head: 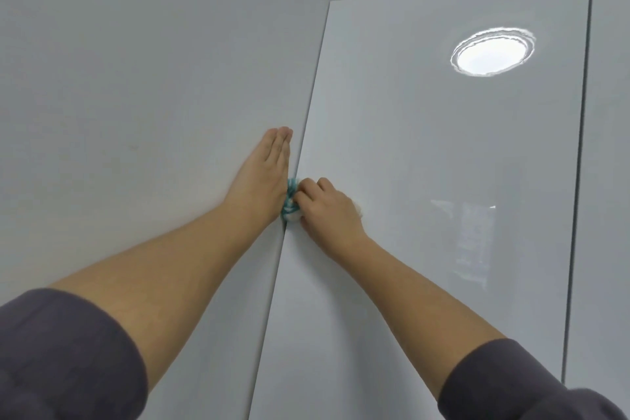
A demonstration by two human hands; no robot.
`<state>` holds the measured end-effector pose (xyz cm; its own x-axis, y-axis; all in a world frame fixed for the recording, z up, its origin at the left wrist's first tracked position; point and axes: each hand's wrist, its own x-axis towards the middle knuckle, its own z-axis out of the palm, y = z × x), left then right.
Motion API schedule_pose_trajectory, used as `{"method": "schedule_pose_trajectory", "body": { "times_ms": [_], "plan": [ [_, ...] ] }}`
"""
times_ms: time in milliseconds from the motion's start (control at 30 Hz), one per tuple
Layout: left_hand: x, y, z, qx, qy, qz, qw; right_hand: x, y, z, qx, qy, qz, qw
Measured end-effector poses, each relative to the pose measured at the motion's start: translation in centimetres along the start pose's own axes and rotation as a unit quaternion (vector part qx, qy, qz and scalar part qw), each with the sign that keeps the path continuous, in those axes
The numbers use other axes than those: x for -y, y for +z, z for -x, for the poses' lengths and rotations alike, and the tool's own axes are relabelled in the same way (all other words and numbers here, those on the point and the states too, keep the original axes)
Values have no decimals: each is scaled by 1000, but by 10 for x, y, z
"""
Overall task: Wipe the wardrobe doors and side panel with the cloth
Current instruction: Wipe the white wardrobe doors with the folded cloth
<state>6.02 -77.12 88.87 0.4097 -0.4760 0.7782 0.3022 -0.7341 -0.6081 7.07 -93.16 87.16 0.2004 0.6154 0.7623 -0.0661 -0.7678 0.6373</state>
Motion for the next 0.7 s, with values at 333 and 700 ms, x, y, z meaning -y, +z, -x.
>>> {"method": "schedule_pose_trajectory", "body": {
  "times_ms": [333, 700],
  "plan": [
    [-3, 6, 1, -13, 16, -3, 1000, 11, -12, 73, 125, -197, 37, 972],
    [-1, 7, 2, 11, 59, -31, 998, -90, -61, -2, 10, 24, 92, 995]
  ]
}}
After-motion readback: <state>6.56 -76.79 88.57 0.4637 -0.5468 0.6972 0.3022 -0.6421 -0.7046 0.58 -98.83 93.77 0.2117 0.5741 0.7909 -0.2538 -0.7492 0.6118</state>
